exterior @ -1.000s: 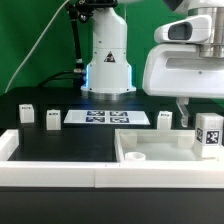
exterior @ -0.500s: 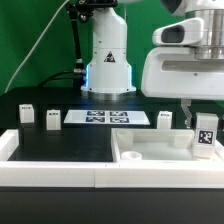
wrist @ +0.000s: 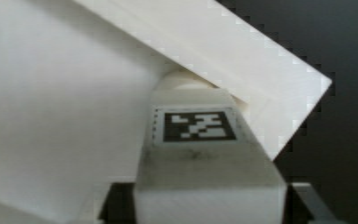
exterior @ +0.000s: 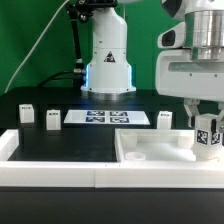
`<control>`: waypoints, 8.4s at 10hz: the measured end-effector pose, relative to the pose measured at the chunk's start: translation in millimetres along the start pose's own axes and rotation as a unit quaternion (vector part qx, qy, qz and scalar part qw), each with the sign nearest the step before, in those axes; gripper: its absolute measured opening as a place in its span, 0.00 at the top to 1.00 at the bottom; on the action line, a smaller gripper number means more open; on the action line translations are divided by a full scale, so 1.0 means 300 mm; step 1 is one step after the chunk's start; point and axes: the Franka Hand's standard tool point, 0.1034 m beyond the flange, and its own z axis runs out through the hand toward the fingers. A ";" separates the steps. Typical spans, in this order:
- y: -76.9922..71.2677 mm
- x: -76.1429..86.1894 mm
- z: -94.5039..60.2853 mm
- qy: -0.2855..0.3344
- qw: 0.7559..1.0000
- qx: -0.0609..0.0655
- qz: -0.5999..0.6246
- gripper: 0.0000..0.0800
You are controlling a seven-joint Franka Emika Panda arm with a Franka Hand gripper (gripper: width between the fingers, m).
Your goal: Assemble one leg
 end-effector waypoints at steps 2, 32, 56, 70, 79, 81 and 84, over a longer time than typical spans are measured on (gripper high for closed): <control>0.007 0.011 0.000 -0.011 0.994 0.000 0.111 0.64; -0.021 0.018 0.001 -0.026 0.993 -0.032 -0.114 0.64; -0.008 -0.014 0.003 -0.029 0.917 -0.049 -0.395 0.19; -0.006 0.025 -0.007 -0.026 0.997 -0.047 -0.060 0.64; -0.003 0.013 -0.009 -0.007 0.941 -0.053 0.335 0.64; -0.003 0.005 -0.007 -0.012 0.934 -0.053 0.353 0.64; -0.003 0.001 -0.005 -0.014 0.942 -0.053 0.332 0.26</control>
Offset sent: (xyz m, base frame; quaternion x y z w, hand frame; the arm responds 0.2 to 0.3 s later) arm 0.0003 -0.0120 -0.0008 0.0151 -0.0081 0.1920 0.9812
